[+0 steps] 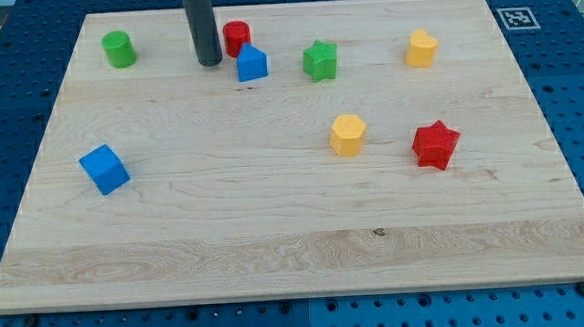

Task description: Push the red circle slightly right

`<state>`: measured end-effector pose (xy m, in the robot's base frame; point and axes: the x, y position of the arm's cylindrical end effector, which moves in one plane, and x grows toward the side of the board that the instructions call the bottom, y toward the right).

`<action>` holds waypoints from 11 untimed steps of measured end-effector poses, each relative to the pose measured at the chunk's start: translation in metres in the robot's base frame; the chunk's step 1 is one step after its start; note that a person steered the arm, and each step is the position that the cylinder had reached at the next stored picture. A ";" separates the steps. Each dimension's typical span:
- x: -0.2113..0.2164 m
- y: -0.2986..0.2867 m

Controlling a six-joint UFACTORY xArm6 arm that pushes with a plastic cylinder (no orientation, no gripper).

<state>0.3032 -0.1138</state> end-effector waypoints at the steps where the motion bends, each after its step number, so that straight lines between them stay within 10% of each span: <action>1: -0.002 -0.006; 11: -0.021 0.079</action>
